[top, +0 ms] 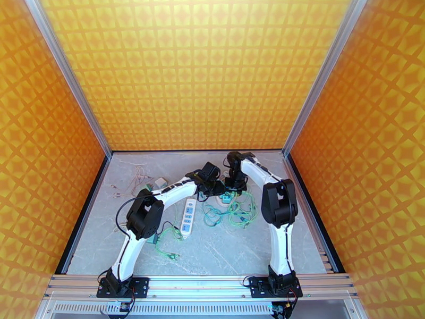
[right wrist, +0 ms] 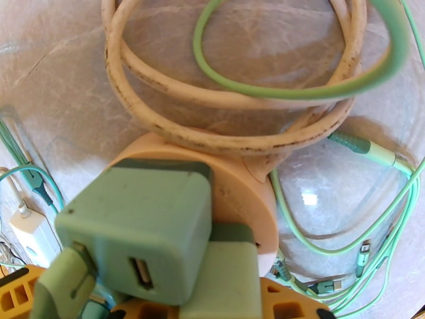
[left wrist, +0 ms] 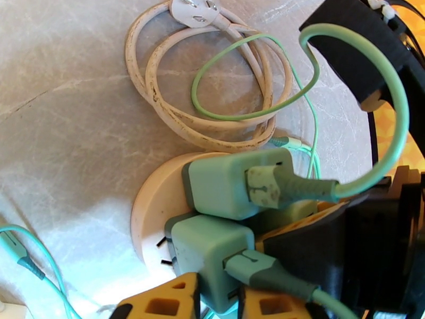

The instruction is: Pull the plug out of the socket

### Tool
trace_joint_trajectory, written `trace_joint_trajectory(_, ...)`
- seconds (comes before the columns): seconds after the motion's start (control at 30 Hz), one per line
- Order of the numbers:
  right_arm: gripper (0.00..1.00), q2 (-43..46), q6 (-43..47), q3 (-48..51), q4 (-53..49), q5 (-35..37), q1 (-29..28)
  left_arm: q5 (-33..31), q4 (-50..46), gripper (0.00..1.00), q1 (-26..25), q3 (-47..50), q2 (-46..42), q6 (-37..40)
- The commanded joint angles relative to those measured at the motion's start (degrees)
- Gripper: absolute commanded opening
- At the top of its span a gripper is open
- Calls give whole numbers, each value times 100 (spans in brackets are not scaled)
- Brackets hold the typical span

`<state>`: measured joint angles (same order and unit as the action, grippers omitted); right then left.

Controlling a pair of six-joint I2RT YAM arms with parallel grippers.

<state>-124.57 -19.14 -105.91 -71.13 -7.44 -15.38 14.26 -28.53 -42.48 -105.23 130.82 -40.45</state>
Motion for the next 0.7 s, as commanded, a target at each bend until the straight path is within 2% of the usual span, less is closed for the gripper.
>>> trace_joint_trajectory(0.0, 0, 194, 166, -373, -85, -35, -374, -374, -1882, 21, -340, 648, 1379, 121)
trace_joint_trajectory(0.17, 0, 129, 80, -215, 49, 30, -814, -380, -1995, 21, -371, 439, 1463, 180)
trace_joint_trajectory(0.33, 0, 124, 94, -77, 120, 77, -875, -380, -2027, 21, -381, 393, 1497, 195)
trace_joint_trajectory(0.67, 0, 449, 17, 277, 374, -497, -41, -380, -2033, 19, -374, 495, 1507, 219)
